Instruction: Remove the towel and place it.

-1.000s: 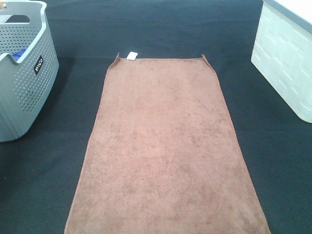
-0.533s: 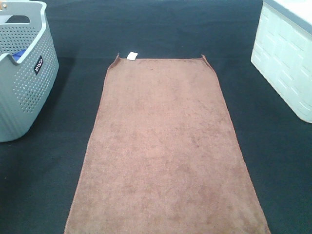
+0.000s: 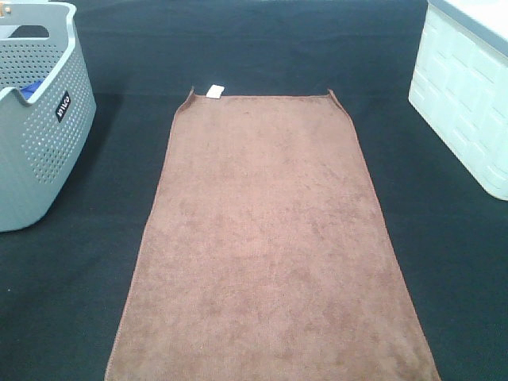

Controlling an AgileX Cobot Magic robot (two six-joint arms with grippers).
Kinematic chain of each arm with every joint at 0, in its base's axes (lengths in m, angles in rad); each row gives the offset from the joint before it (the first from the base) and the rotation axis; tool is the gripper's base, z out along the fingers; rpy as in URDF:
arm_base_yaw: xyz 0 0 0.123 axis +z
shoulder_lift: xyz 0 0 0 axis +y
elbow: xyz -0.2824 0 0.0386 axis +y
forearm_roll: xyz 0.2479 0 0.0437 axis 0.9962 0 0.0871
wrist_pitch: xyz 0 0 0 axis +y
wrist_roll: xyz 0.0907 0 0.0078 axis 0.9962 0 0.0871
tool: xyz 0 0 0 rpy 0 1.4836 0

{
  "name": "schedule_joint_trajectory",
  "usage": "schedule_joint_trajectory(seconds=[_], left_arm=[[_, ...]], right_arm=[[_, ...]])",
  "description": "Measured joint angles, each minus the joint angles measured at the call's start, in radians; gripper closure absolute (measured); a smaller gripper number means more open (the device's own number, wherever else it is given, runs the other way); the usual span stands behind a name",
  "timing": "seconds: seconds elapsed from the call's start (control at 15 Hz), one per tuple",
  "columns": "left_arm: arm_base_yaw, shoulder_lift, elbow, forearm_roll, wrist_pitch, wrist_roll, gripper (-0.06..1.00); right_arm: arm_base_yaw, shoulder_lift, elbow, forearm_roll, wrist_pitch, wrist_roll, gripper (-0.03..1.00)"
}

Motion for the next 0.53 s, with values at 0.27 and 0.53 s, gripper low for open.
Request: schedule_joint_trajectory(seconds=[0.27,0.53], left_arm=[[-0.004,-0.204,0.034,0.042,-0.028,-0.068,0.09],[-0.004,-0.42,0.037,0.085,0.038,-0.101,0.09]], right_arm=[[0.0,-0.217,0.075,-0.027,0.0,-0.045,0.19],[0.0,-0.371,0.188,-0.021,-0.011,-0.1,0.19]])
